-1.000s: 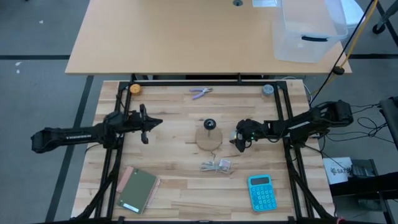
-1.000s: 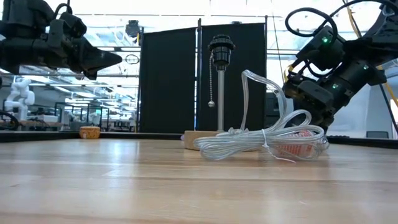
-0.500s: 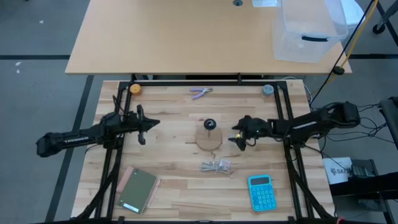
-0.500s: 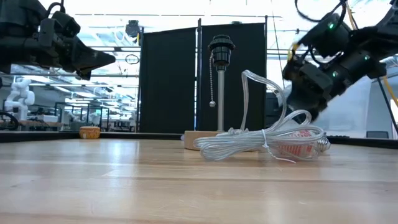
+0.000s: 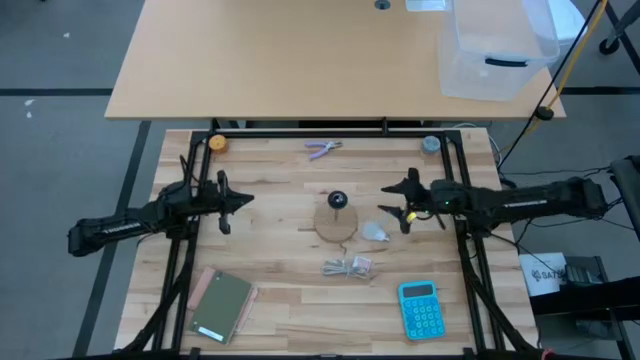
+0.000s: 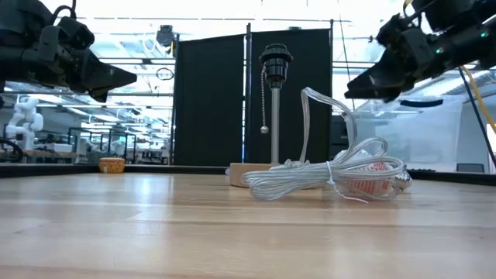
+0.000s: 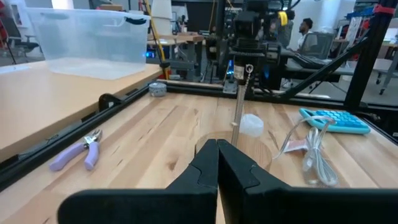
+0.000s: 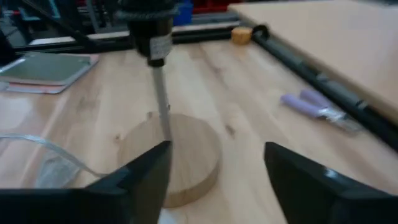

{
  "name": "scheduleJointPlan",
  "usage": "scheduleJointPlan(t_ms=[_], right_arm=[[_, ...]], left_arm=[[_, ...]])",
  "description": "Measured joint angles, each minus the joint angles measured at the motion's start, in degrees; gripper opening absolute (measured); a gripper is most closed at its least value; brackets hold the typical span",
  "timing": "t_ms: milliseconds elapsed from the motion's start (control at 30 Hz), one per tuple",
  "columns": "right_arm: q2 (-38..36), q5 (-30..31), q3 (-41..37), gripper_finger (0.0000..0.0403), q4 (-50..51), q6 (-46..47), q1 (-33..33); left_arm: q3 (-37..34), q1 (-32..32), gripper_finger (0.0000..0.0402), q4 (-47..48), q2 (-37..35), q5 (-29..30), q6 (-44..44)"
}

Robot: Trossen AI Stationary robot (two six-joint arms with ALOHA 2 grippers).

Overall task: Screw lightbulb
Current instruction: Return to Home Position

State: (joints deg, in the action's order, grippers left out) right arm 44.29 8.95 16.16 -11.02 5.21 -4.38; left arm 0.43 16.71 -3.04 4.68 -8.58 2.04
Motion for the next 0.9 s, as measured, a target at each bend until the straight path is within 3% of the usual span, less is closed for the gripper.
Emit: scheduleJointPlan(t_ms=[400, 567, 900], right_arm=[[-16.47, 2.22, 0.03, 0.0015, 10.74, -9.47, -0.02], [-24.32, 1.04, -0.65, 0.0007, 13.11, -12.26, -0.02], [-40.63, -3.38, -9.75, 0.0001, 9.21, -12.85, 0.00]], left_arm=[[-0.02, 0.00, 0.0000, 1.06, -2.61, 0.09, -0.83], [-0.02, 0.00, 0.0000, 1.06, -2.61, 0.09, -0.63], [-0.02, 0.00, 0.0000, 1.04, -2.61, 0.11, -0.64]])
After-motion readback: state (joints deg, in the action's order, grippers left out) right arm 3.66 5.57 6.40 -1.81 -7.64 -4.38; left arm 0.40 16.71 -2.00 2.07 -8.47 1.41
